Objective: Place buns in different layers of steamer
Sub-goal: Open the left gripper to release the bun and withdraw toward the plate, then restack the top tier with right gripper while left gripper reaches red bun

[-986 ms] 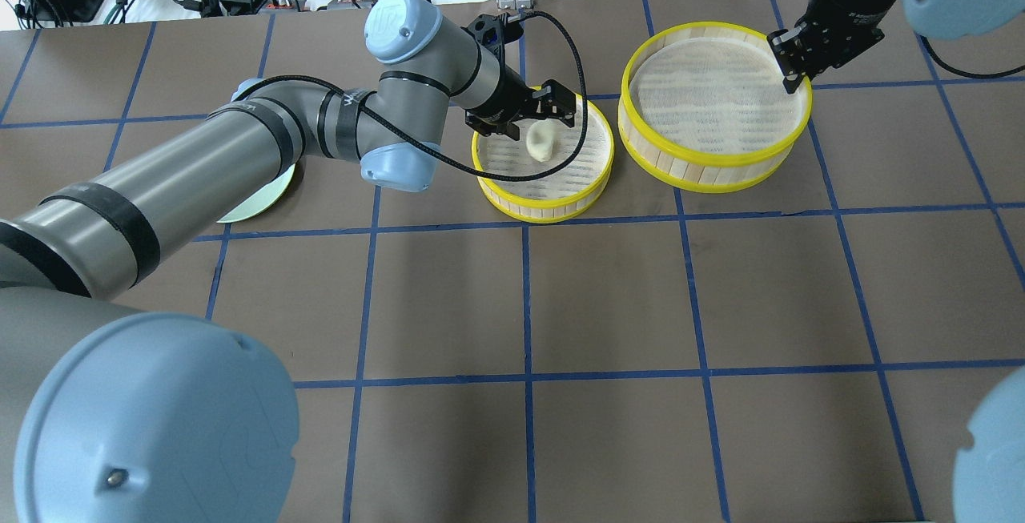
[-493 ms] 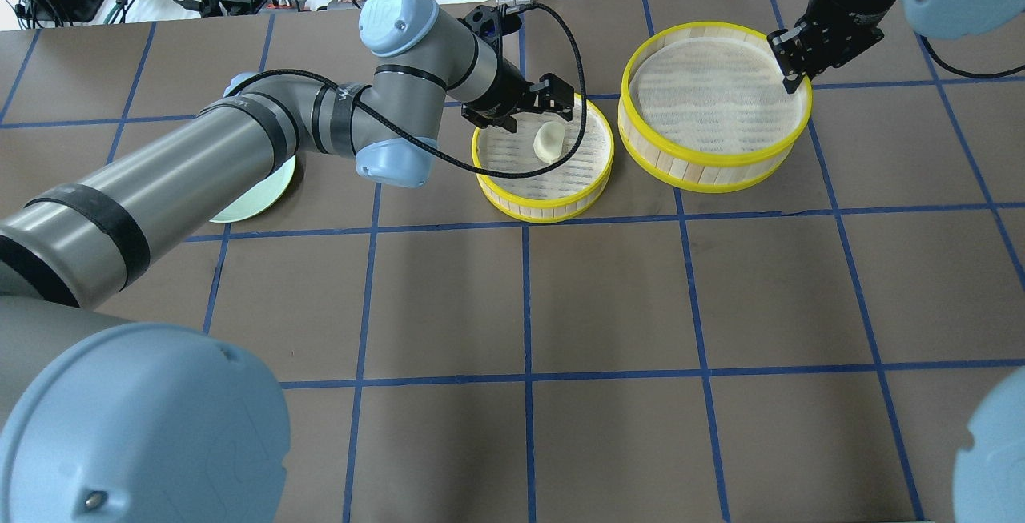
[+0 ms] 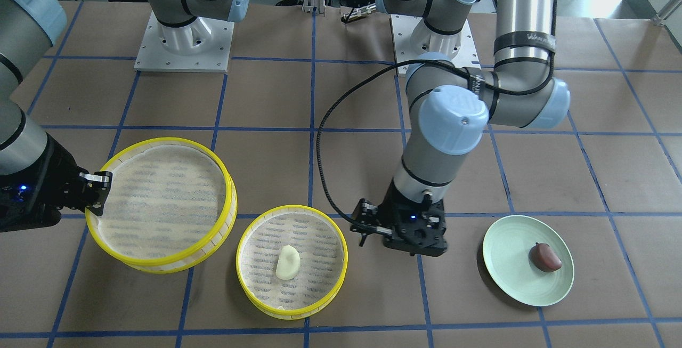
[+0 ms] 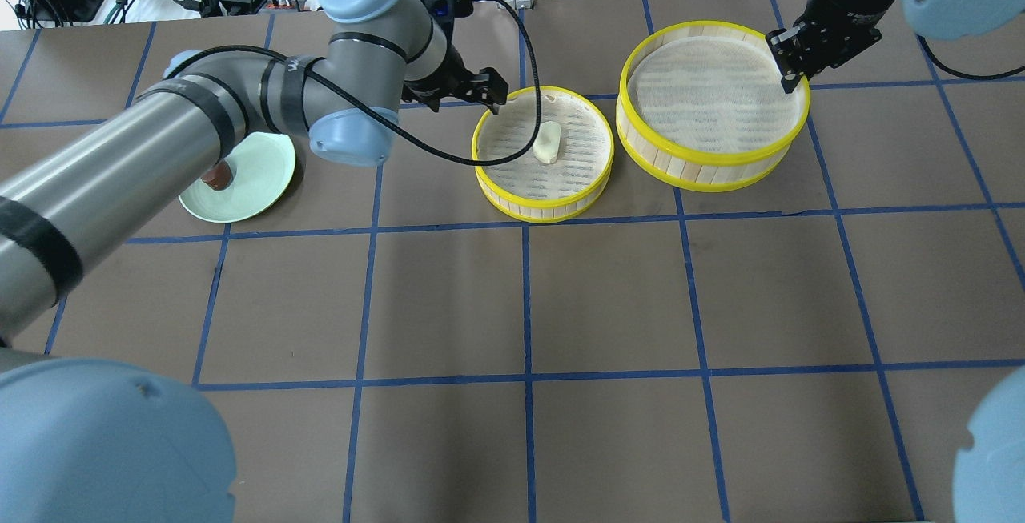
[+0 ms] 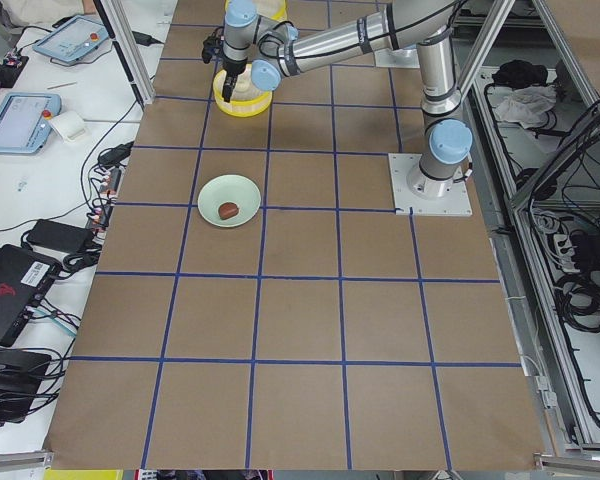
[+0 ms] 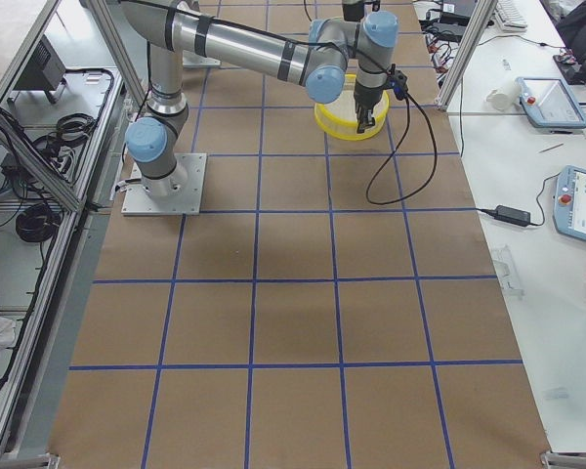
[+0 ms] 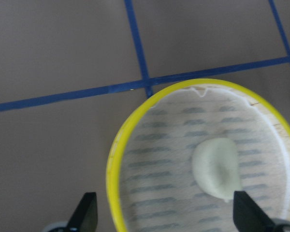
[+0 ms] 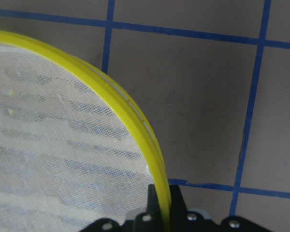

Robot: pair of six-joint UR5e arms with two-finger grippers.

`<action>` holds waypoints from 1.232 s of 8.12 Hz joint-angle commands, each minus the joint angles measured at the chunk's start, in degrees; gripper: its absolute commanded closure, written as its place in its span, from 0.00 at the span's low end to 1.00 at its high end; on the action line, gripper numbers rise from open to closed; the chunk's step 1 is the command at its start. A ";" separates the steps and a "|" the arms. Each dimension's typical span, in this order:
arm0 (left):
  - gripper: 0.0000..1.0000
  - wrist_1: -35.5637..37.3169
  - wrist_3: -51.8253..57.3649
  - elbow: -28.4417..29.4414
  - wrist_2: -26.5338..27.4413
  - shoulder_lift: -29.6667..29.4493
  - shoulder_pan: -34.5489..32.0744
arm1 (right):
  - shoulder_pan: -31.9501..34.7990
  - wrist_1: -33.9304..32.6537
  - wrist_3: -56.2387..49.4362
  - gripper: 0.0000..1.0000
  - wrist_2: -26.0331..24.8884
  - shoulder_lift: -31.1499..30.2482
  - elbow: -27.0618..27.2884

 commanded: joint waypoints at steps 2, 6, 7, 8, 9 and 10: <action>0.00 -9.13 0.78 -0.98 0.97 5.22 15.49 | 3.16 -2.21 5.40 1.00 0.21 0.33 -0.07; 0.00 -10.02 -0.26 -2.82 2.29 3.92 28.61 | 11.42 -8.26 19.02 1.00 0.39 3.22 -0.25; 0.00 -9.06 -1.93 -3.88 2.20 2.69 28.71 | 12.83 -9.50 22.09 1.00 0.56 4.02 -0.25; 0.16 -5.84 -3.94 -4.58 2.20 0.42 28.71 | 14.50 -12.12 24.65 1.00 1.17 5.33 -0.25; 0.18 -5.28 -4.14 -4.85 2.38 -1.35 28.71 | 15.82 -13.97 26.93 1.00 1.18 6.74 -0.25; 0.18 -5.10 -4.31 -5.03 3.25 -2.76 28.71 | 16.27 -14.43 27.48 1.00 1.18 7.71 -0.16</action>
